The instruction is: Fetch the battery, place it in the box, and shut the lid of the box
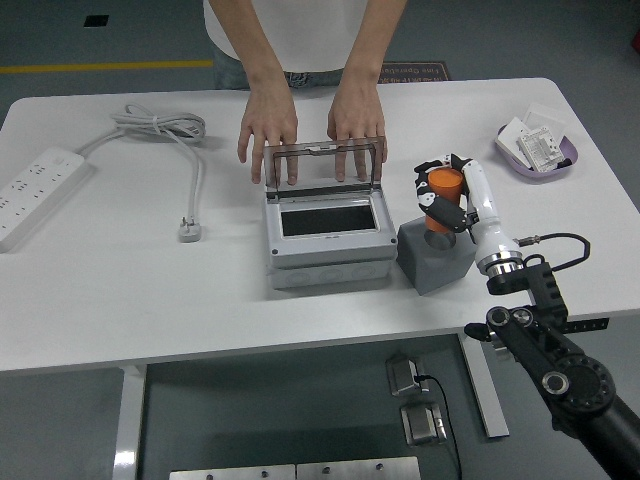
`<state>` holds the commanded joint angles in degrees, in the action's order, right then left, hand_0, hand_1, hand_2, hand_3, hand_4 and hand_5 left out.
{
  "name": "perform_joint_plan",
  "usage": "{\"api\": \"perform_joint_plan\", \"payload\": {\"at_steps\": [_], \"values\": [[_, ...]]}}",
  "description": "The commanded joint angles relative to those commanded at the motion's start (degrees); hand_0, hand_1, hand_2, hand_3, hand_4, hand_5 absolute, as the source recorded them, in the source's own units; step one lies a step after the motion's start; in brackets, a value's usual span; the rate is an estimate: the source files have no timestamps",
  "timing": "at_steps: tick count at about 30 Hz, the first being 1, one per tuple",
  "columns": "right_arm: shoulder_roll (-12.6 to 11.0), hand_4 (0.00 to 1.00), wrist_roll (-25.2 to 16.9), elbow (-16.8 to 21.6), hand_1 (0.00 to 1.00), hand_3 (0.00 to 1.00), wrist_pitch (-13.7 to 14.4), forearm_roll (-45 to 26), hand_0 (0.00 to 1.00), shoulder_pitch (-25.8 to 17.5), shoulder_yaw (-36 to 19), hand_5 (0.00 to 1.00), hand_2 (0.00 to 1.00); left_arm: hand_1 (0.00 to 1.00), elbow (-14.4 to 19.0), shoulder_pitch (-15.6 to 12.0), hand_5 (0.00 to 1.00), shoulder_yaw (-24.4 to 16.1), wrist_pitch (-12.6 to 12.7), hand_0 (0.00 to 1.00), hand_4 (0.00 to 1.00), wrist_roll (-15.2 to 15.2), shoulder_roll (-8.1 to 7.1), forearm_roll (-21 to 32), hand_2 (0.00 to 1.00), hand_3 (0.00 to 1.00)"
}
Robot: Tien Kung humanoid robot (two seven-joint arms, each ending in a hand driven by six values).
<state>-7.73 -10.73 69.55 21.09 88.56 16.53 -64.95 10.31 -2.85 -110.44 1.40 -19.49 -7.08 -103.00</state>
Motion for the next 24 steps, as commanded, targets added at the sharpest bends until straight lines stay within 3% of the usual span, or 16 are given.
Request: {"api": "perform_joint_plan", "payload": {"at_steps": [8, 9, 13, 24], "values": [[-0.63, 0.043, 8.80, 3.35, 0.276, 0.266, -3.41, 13.27, 0.287, 5.00, 4.34, 0.002, 0.432, 0.671, 0.00, -0.19, 0.434, -0.55, 0.31, 0.660, 0.798, -1.63, -0.18, -0.21, 0.678, 0.762], [-0.69, 0.045, 9.75, 3.54, 0.227, 0.267, -4.07, 14.95, 0.139, 5.69, 4.93, 0.002, 0.436, 0.672, 0.00, -0.21, 0.437, -0.60, 0.36, 0.660, 0.798, -1.80, -0.21, -0.23, 0.678, 0.762], [-1.25, 0.045, 13.60, 3.95, 0.227, 0.267, -7.11, 22.37, 0.139, 9.13, 8.33, 0.002, 0.436, 0.672, 0.00, -0.19, 0.437, -0.78, 0.50, 0.660, 0.798, -2.38, -0.35, -0.28, 0.678, 0.762], [-2.26, 0.035, 16.91, -0.81, 0.209, 0.261, -11.41, 35.17, 0.115, 17.65, 19.68, 0.002, 0.427, 0.672, 0.00, 0.11, 0.443, -0.88, 0.58, 0.660, 0.799, -2.83, -0.60, -0.45, 0.679, 0.762]]}}
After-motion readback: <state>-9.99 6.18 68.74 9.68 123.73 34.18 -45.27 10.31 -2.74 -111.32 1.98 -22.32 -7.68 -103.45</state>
